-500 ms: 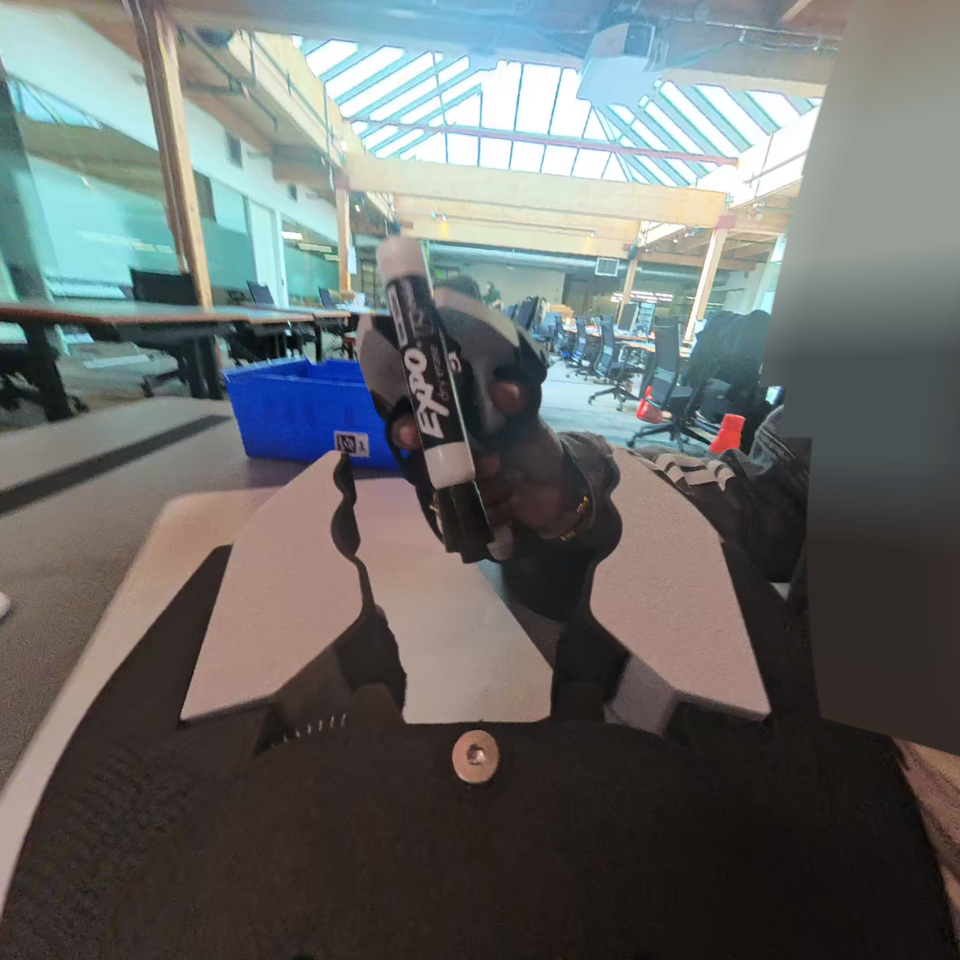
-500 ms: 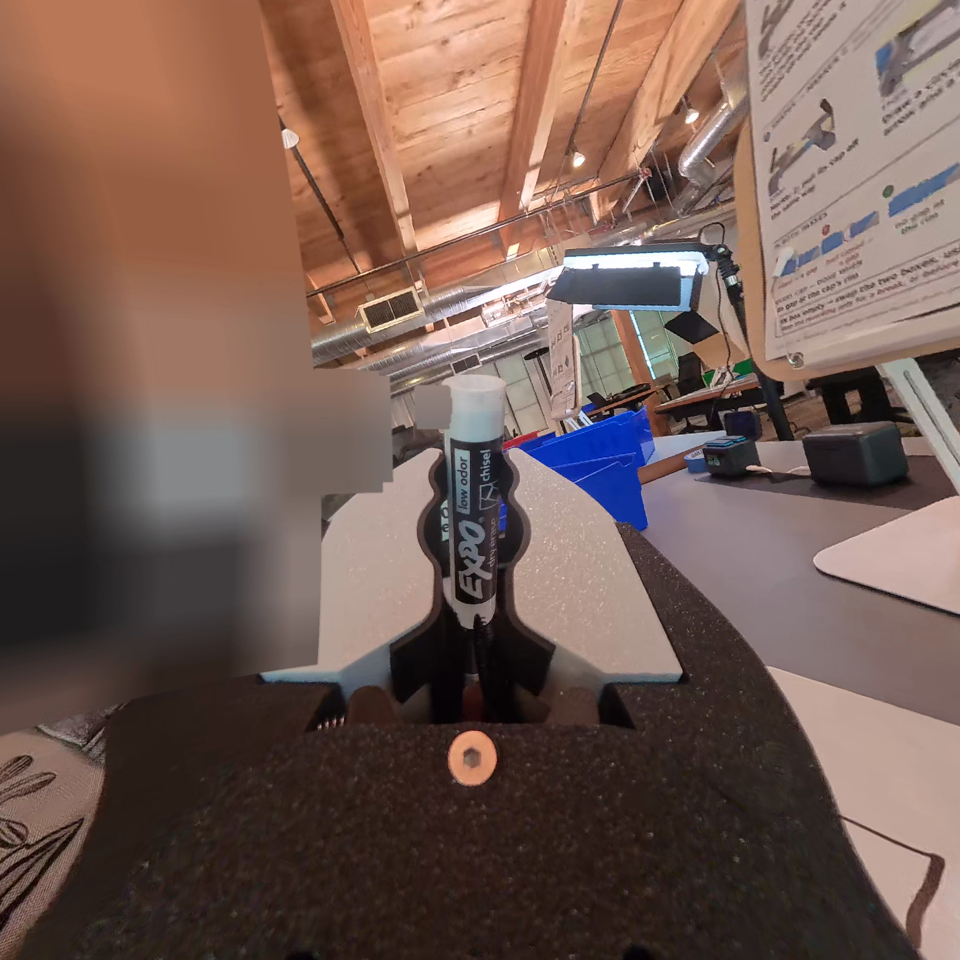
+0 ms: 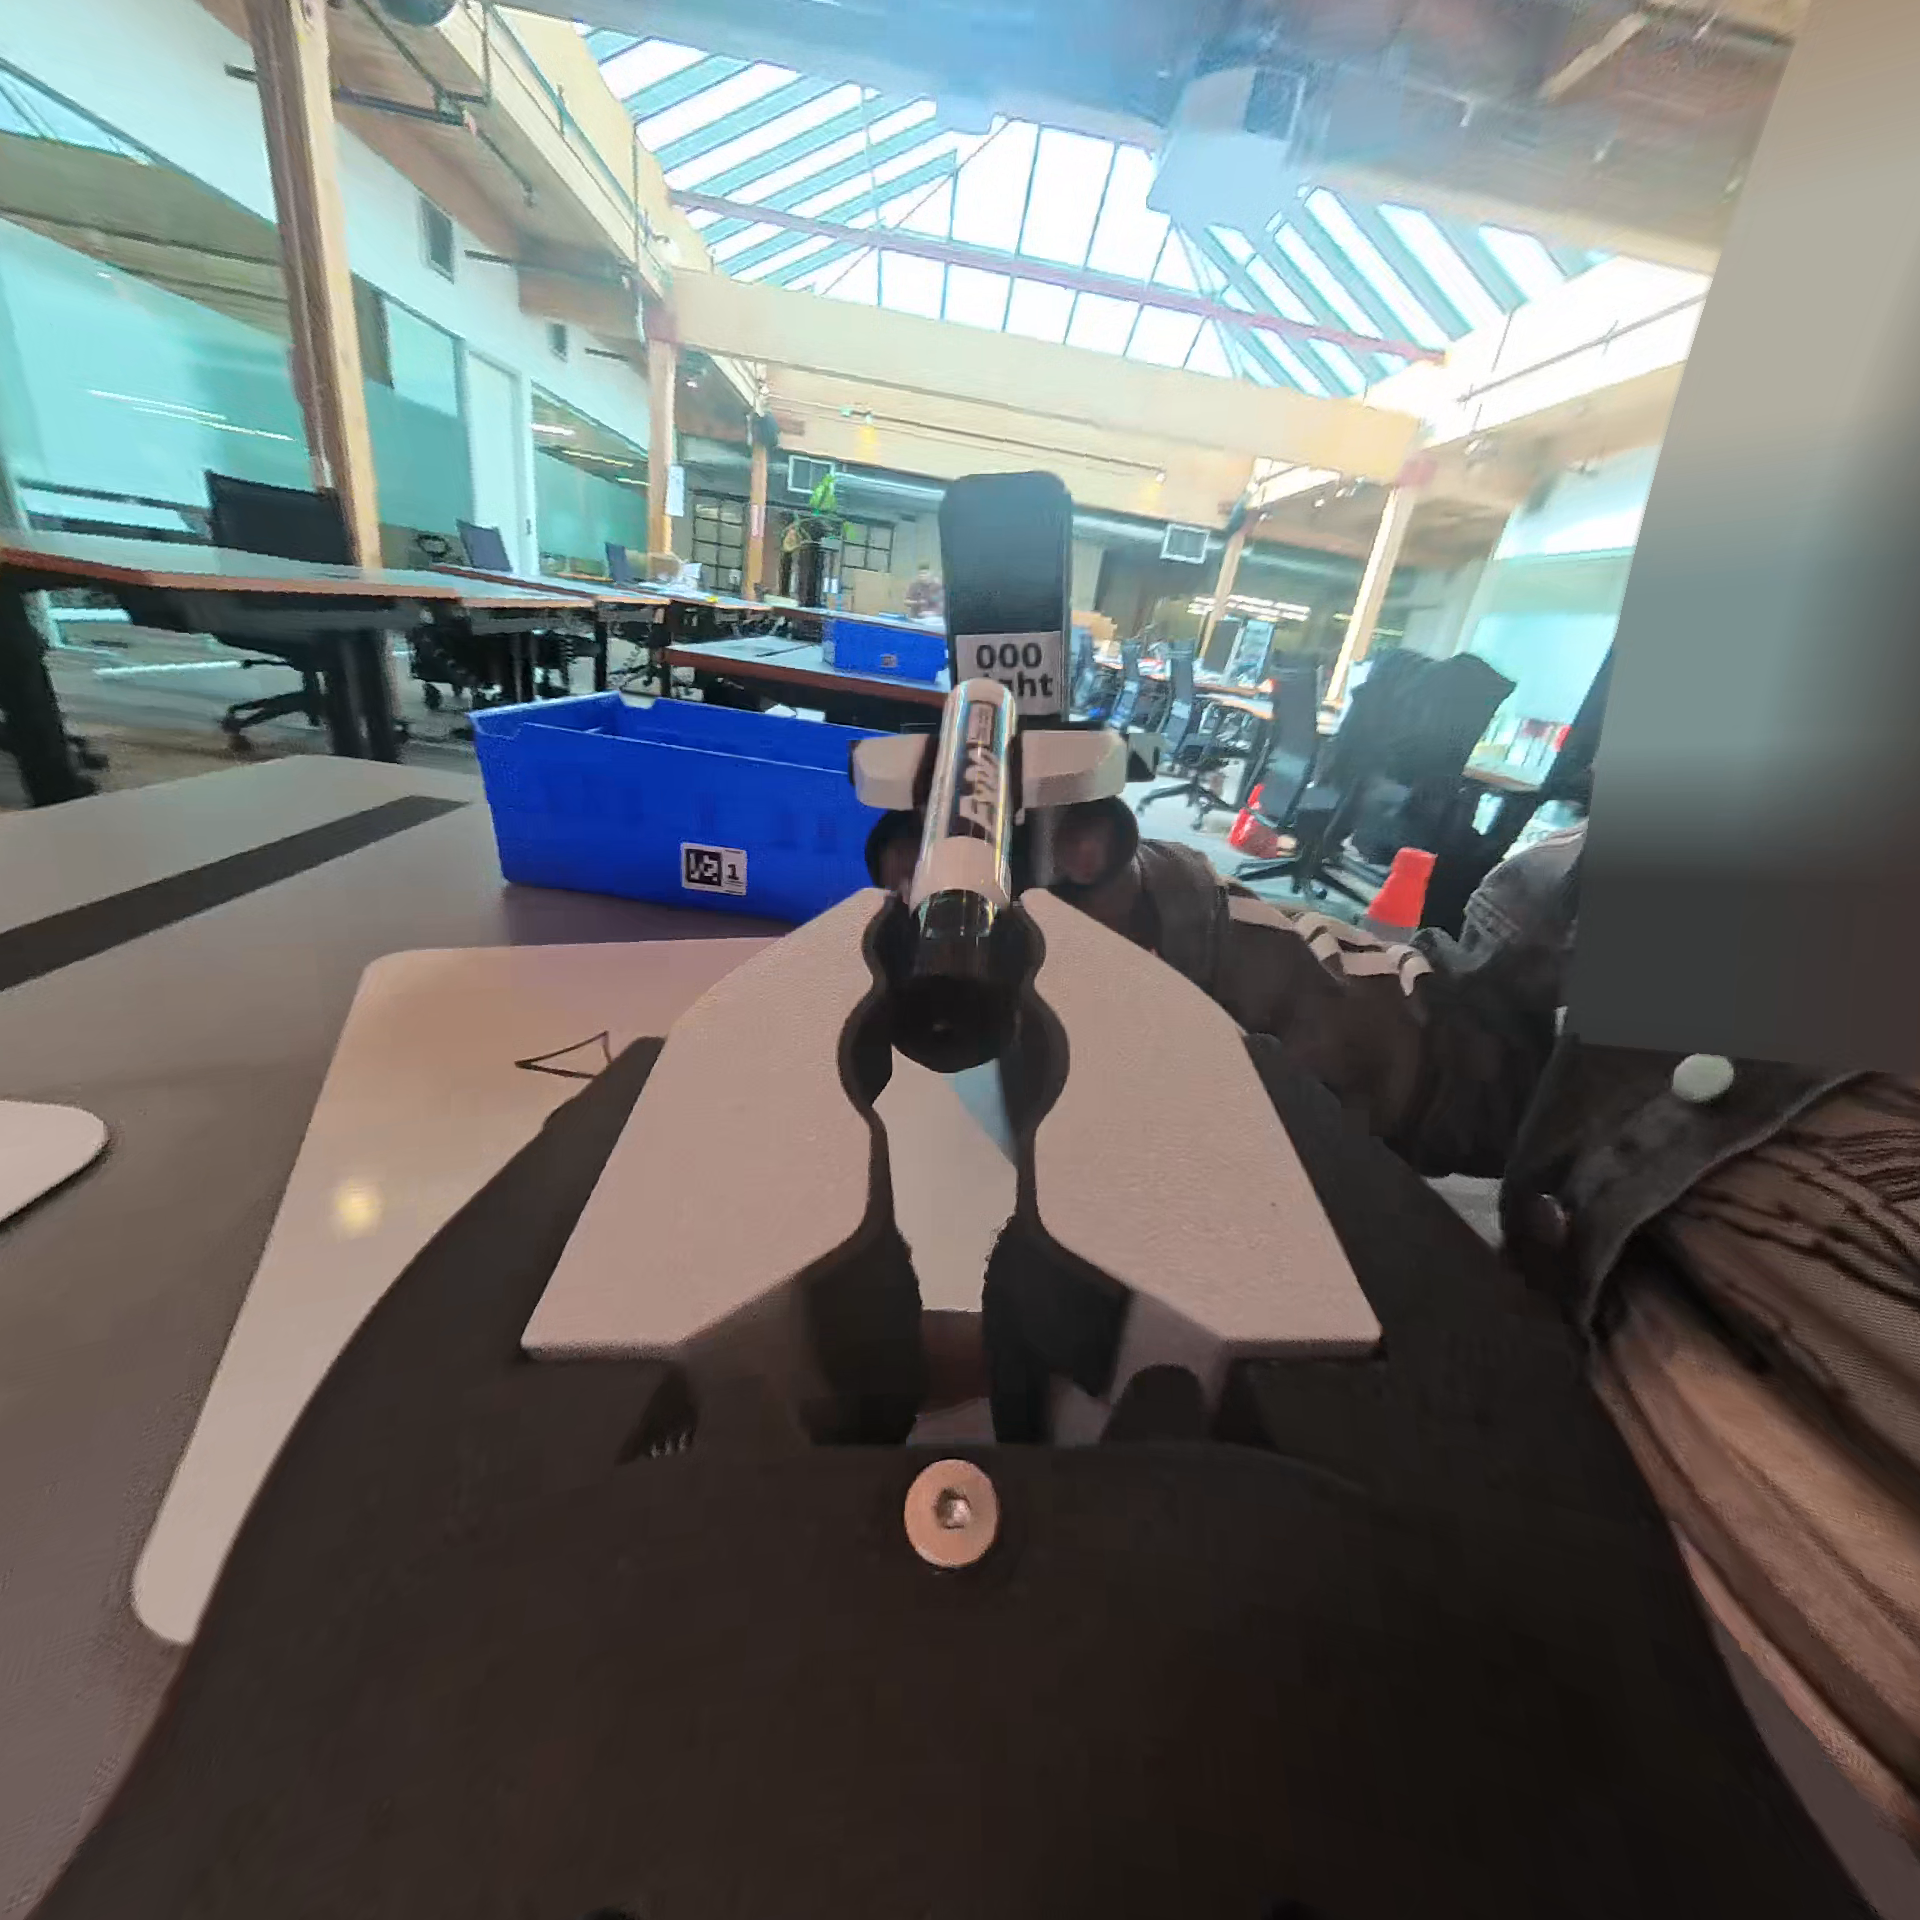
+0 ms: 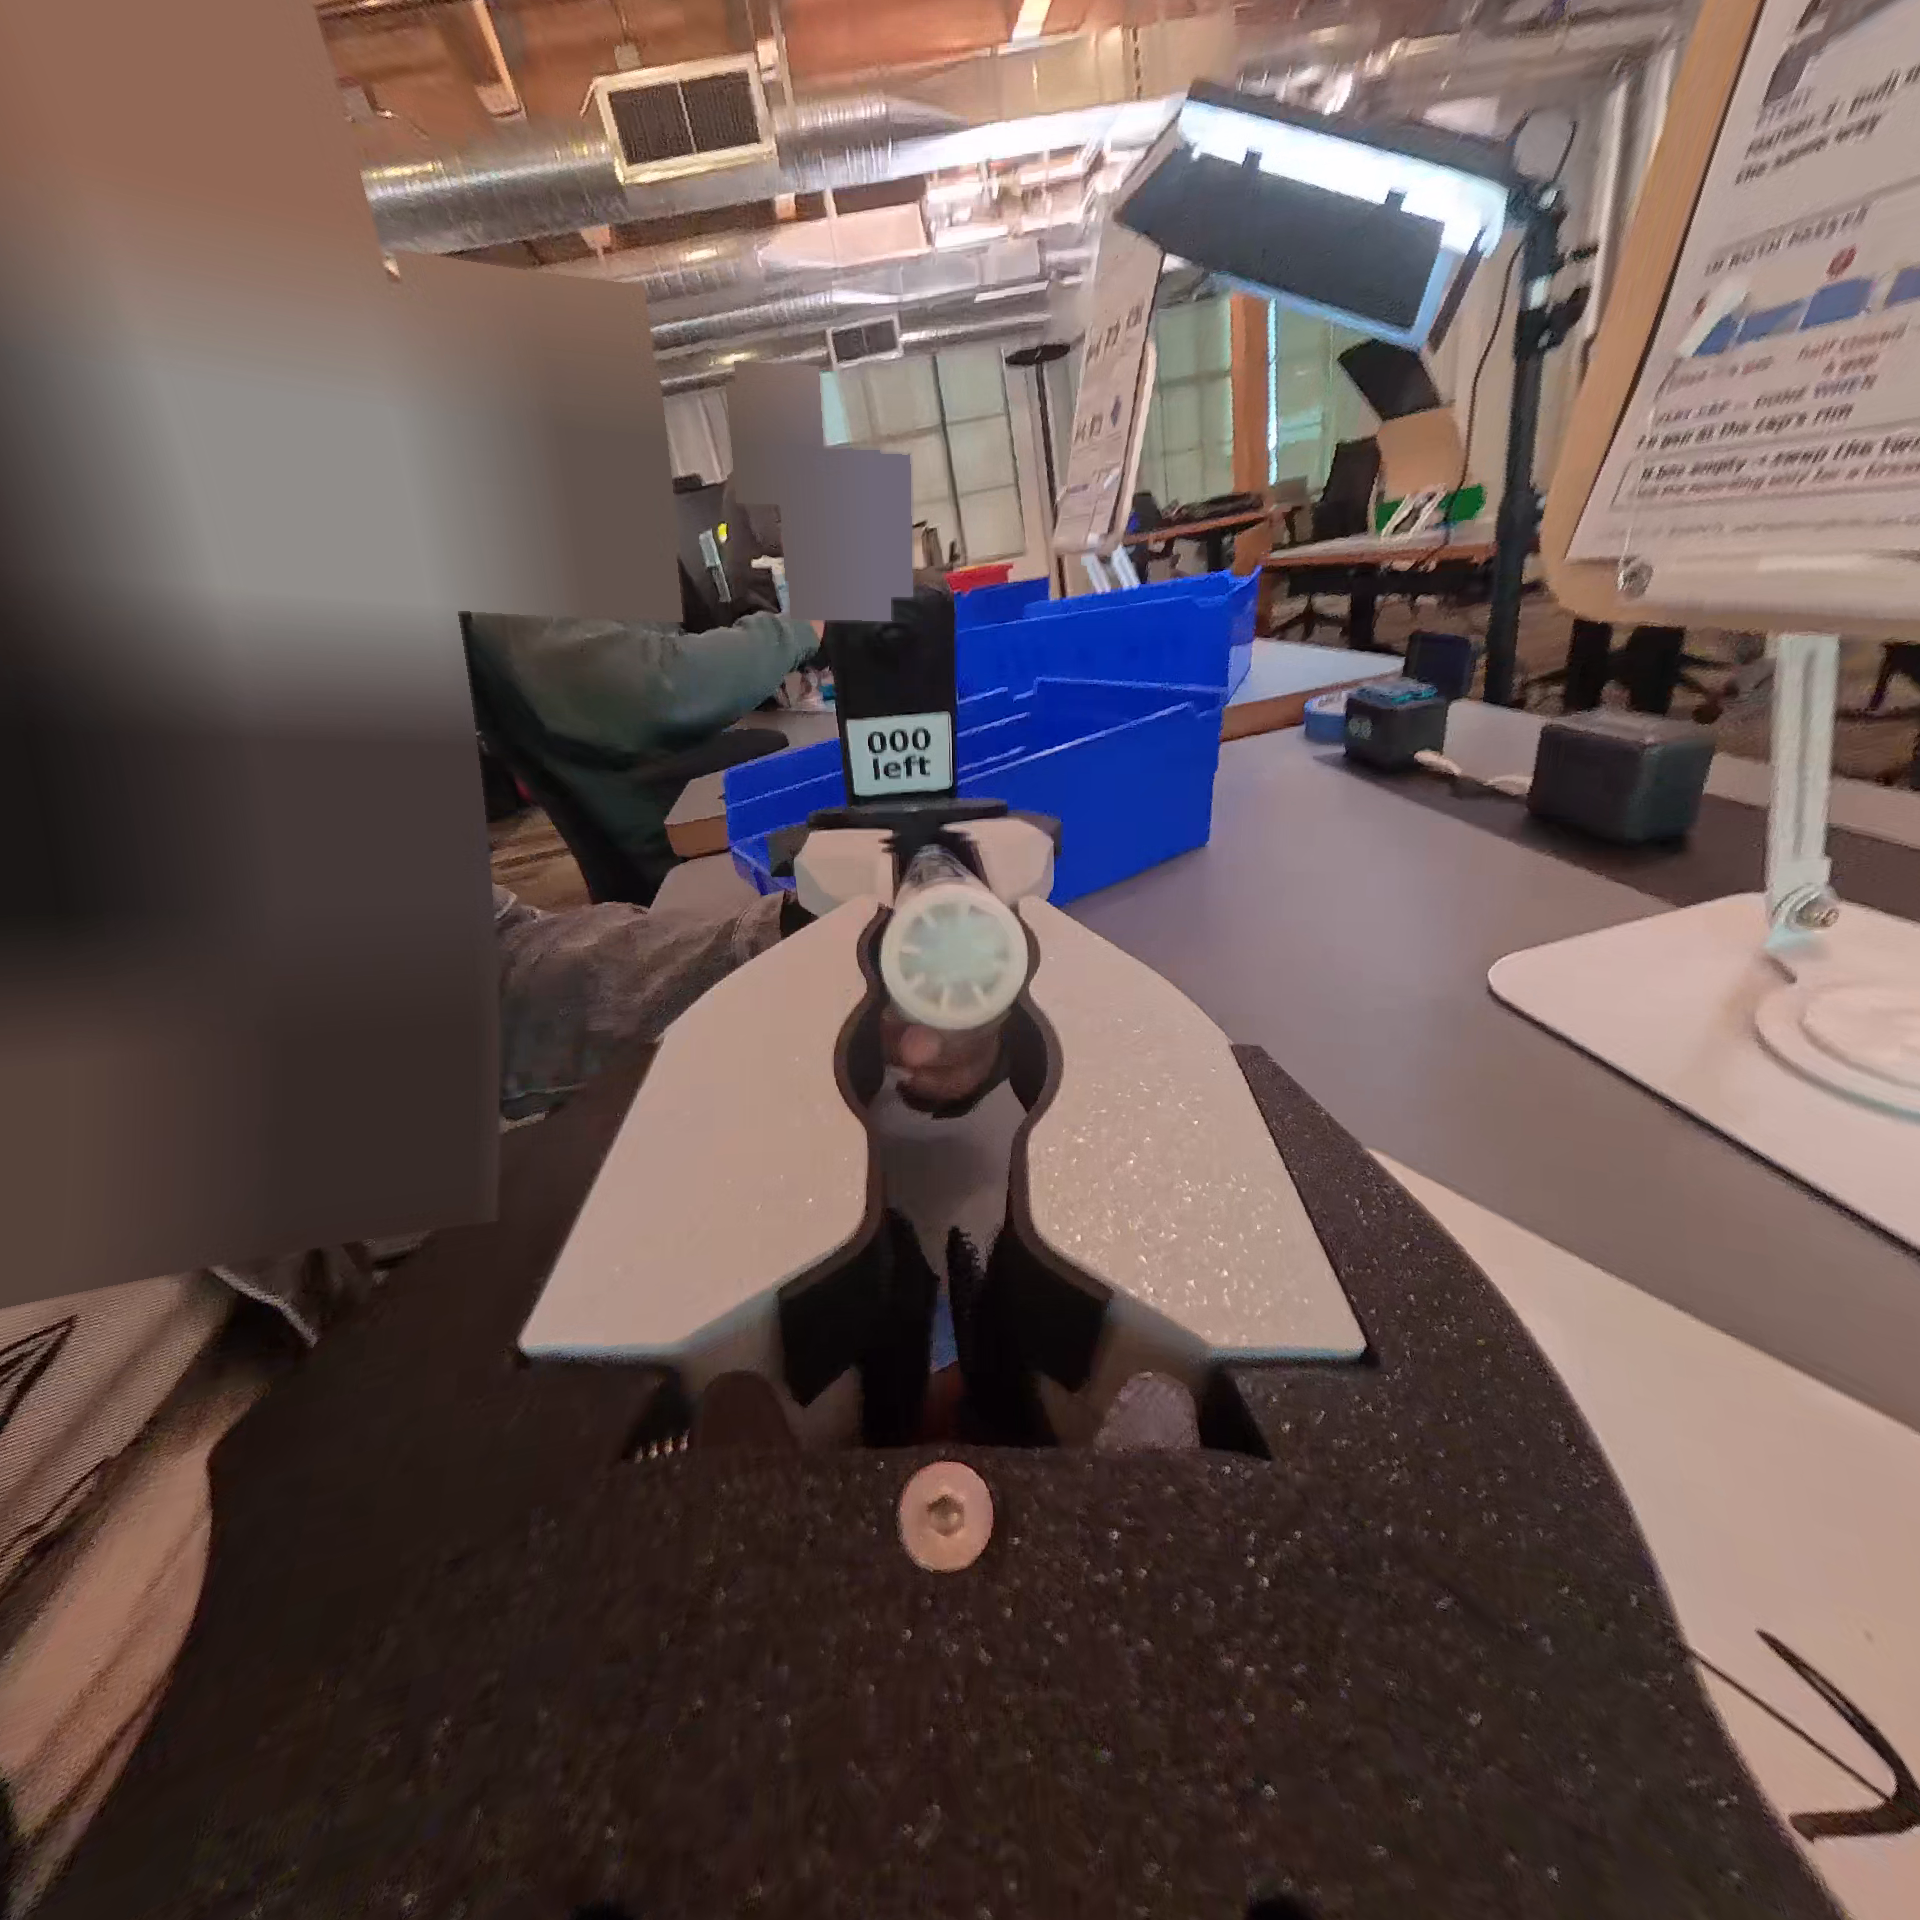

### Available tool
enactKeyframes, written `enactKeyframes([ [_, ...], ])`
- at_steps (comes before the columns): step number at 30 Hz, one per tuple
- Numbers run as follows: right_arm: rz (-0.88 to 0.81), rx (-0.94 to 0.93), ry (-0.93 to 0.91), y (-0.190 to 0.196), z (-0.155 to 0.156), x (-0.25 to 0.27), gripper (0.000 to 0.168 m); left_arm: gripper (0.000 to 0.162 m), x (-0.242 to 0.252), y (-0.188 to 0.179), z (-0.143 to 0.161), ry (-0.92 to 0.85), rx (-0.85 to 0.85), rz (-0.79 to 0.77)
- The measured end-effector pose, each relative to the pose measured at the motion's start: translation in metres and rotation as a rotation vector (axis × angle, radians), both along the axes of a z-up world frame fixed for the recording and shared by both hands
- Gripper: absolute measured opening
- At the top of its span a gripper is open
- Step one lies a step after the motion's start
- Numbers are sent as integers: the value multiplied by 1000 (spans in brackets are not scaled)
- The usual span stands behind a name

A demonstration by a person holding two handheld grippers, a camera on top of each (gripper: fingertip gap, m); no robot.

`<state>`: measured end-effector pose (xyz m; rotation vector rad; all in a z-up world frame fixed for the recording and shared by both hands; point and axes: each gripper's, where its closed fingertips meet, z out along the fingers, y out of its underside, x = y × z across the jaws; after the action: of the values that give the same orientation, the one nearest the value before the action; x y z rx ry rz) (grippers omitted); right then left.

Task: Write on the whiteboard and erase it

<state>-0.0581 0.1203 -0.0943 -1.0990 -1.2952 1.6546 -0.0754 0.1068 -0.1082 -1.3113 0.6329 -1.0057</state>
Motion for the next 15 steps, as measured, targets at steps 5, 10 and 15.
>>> enactKeyframes([
  [5,8,-13,3,-1,0,0,20,26,3,-1,0,-3,19,1],
  [10,33,-16,14,-6,2,1,20,21,10,-4,-13,146,58,5],
  [15,68,12,-33,-10,-5,1,21,19,7,-8,-10,158,53,-26],
])
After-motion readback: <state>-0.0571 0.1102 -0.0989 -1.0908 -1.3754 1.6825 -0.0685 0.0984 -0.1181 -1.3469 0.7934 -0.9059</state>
